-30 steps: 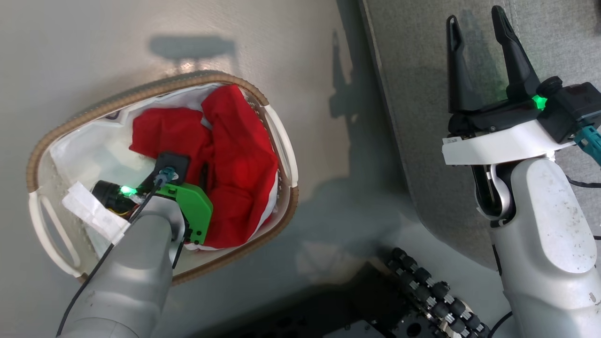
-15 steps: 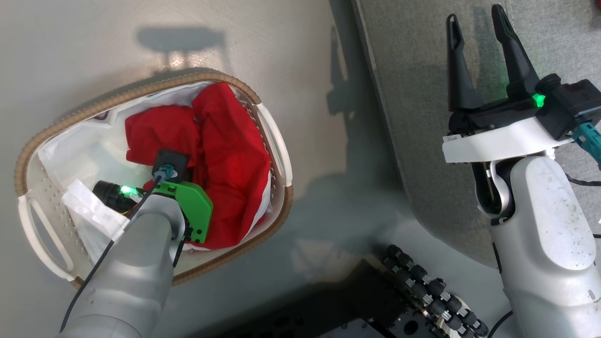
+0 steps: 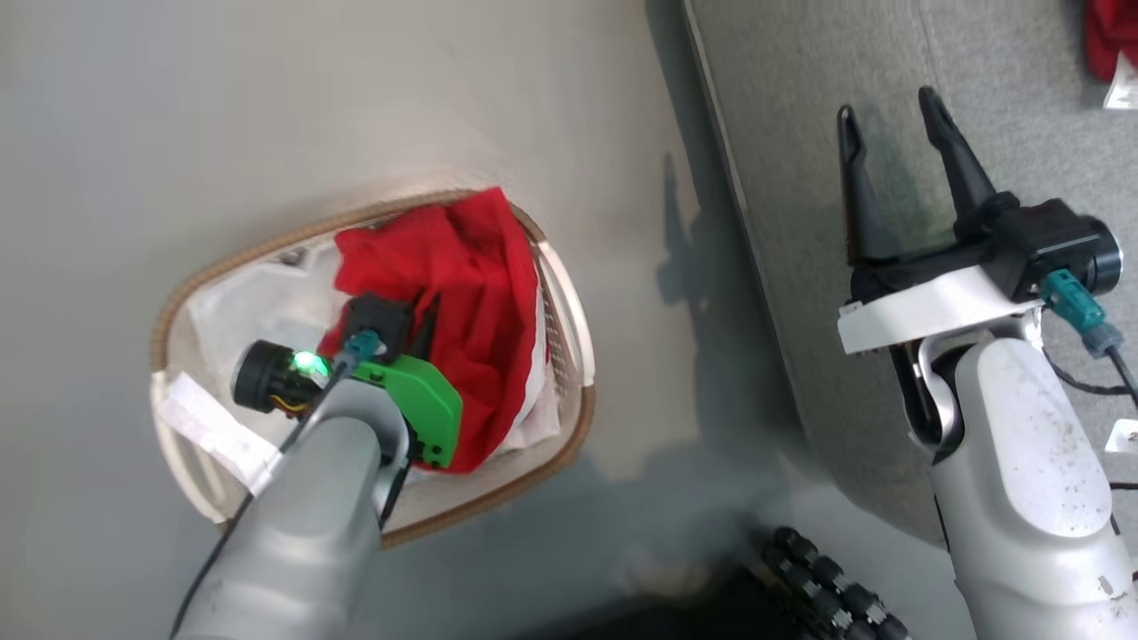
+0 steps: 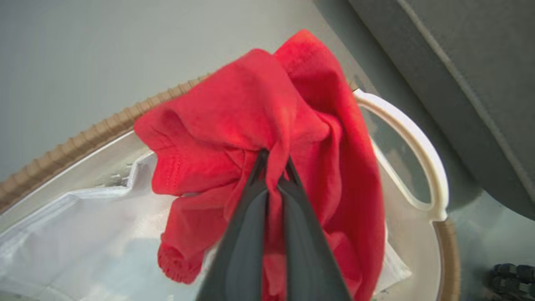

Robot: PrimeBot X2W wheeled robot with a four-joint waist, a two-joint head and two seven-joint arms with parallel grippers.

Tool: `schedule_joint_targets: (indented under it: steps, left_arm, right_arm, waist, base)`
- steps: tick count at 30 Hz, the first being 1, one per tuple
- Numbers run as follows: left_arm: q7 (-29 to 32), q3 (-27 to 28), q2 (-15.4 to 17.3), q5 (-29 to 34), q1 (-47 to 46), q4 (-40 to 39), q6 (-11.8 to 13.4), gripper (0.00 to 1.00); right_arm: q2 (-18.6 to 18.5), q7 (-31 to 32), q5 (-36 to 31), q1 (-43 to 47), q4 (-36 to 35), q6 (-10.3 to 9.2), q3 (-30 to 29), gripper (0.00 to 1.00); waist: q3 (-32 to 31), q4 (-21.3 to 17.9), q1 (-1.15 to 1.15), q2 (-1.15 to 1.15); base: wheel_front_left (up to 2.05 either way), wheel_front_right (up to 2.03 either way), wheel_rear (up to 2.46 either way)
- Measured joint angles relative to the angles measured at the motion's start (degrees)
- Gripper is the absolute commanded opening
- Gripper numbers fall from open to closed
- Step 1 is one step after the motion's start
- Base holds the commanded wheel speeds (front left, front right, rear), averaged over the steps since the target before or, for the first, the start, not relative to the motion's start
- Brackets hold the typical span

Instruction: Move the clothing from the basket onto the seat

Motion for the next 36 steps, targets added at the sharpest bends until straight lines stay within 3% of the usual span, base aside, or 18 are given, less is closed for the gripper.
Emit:
schedule_joint_targets:
  steps: [18, 36]
  left_arm:
    - [-0.08, 1.24, 3.45, 3.59, 8.70, -21.29, -1.07, 0.00]
    - [0.83, -8.18, 8.10, 0.21, -2.07, -26.79, -1.29, 0.00]
  right_arm:
    - [0.02, 0.00, -4.01, 10.68, 5.02, 0.00, -1.69, 1.00]
    - [0.01, 0.00, -3.53, 17.53, 6.14, 0.00, 2.81, 1.00]
  waist:
    - [-20.71, 6.13, -0.01, 0.00]
    - [-39.99, 10.07, -0.01, 0.00]
  base:
    - [0.00, 0.00, 0.00]
    - [0.00, 0.00, 0.00]
